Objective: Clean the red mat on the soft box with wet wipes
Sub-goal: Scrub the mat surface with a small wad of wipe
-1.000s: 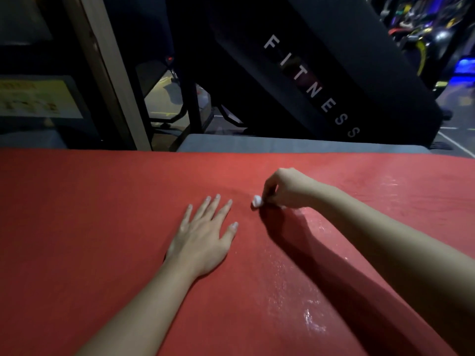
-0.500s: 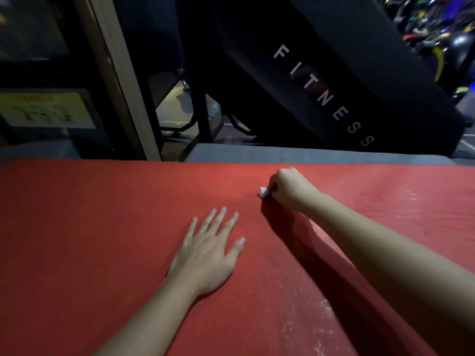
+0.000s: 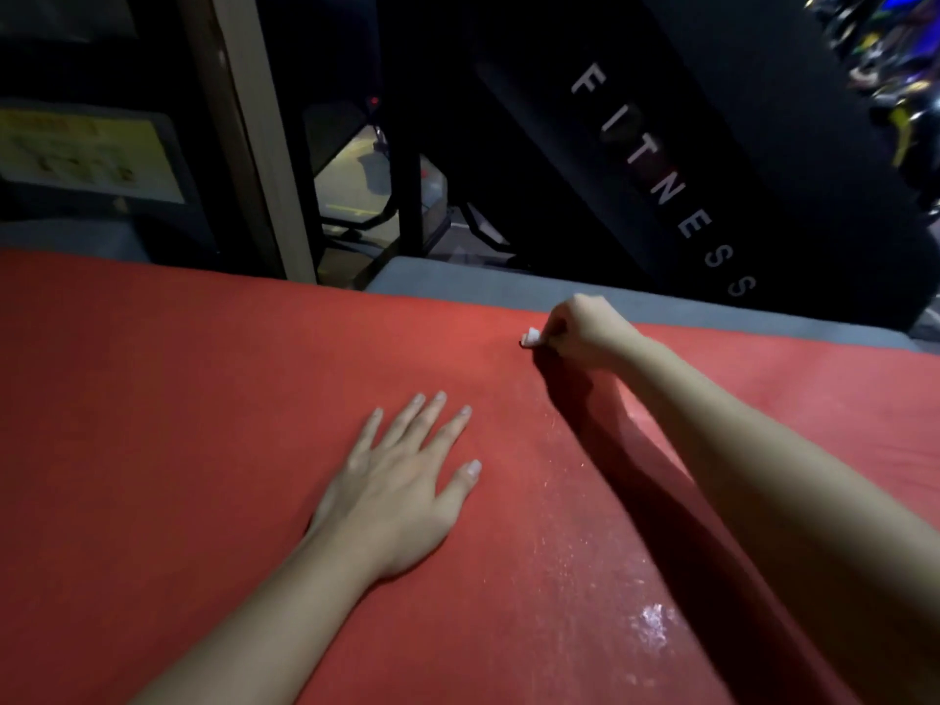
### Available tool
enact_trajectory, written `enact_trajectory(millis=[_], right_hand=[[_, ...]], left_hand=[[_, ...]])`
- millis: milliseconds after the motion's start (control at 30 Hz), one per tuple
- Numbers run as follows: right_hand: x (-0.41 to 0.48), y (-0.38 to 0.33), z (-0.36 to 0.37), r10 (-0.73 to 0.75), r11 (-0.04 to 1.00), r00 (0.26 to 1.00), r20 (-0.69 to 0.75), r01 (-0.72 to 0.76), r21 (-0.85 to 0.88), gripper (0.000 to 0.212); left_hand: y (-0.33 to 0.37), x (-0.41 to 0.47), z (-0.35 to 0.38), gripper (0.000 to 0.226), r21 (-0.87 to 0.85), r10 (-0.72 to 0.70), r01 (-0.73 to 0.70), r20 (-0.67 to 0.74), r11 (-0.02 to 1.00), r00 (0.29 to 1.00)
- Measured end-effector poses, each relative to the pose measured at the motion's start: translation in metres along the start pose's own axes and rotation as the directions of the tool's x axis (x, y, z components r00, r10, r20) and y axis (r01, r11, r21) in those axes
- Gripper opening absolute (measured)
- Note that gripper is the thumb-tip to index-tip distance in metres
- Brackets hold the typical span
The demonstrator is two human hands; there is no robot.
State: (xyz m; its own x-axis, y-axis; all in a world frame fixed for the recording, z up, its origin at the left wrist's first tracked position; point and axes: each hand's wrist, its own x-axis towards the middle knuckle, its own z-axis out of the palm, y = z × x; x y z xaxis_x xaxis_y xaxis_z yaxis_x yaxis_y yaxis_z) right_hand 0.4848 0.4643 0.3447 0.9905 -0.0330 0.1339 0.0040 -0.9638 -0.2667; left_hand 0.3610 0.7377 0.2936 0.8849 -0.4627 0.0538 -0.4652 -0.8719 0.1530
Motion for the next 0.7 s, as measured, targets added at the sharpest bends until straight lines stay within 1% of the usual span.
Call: enact_trajectory(millis=[67,100,133,200,267,367,400,467,533,600,633,667,700], right_hand=[[0.001,0.001,-0.004,-0.039,0.999,0.996,0.078,0.040,-0.017,0.043],[0.006,0.001,-0.002,-0.037,0.999,0.996,0.076,0.038,-0.011,0.042],[0.014,0.004,0.002,-0.021,1.000,0.999,0.045,0.021,0.011,0.039],[0.029,0.012,0.012,0.015,0.998,0.998,-0.069,-0.011,0.059,0.034],[0.037,0.019,0.019,0.052,0.997,0.982,-0.179,-0.040,0.069,0.035],[0.037,0.029,0.022,0.093,0.993,0.963,-0.254,-0.071,0.096,0.033],[0.036,0.032,0.019,0.100,0.992,0.963,-0.250,-0.078,0.095,0.030],[0.031,0.036,0.008,0.097,0.993,0.982,-0.162,-0.085,0.080,0.018],[0.015,0.036,-0.010,0.046,0.996,0.999,-0.008,-0.045,0.074,0.013],[-0.004,0.037,-0.024,-0.015,0.994,0.987,0.158,-0.003,0.113,0.011],[-0.010,0.037,-0.026,-0.032,0.993,0.983,0.179,0.010,0.121,0.014],[-0.013,0.037,-0.025,-0.036,0.993,0.988,0.151,0.018,0.120,0.019],[-0.013,0.038,-0.019,-0.024,0.992,0.997,0.080,0.014,0.127,0.024]], left_hand=[[-0.002,0.001,0.003,0.080,0.001,0.000,0.000,-0.004,1.000,1.000],[-0.002,0.001,0.004,0.079,0.001,0.000,0.000,-0.005,1.000,1.000],[-0.001,0.000,0.004,0.079,0.003,0.000,0.000,-0.003,1.000,1.000],[-0.002,0.000,0.005,0.079,0.008,0.000,0.000,-0.006,1.000,1.000],[-0.002,0.001,0.005,0.079,0.005,-0.002,0.003,-0.020,1.000,1.000],[-0.001,0.001,0.005,0.079,-0.017,-0.004,0.003,-0.032,1.000,0.999],[-0.002,0.002,0.005,0.079,-0.014,-0.005,0.005,-0.031,1.000,1.000],[-0.003,0.002,0.005,0.080,-0.005,-0.001,0.000,-0.026,1.000,1.000],[-0.004,0.002,0.006,0.080,0.004,0.003,-0.003,-0.030,1.000,1.000],[-0.004,0.002,0.008,0.080,0.006,-0.005,0.005,-0.029,1.000,1.000],[-0.003,0.002,0.008,0.080,0.004,-0.007,0.007,-0.026,1.000,1.000],[-0.003,0.002,0.008,0.080,0.001,-0.008,0.008,-0.021,1.000,1.000],[-0.003,0.002,0.008,0.081,-0.001,-0.009,0.009,-0.018,1.000,1.000]])
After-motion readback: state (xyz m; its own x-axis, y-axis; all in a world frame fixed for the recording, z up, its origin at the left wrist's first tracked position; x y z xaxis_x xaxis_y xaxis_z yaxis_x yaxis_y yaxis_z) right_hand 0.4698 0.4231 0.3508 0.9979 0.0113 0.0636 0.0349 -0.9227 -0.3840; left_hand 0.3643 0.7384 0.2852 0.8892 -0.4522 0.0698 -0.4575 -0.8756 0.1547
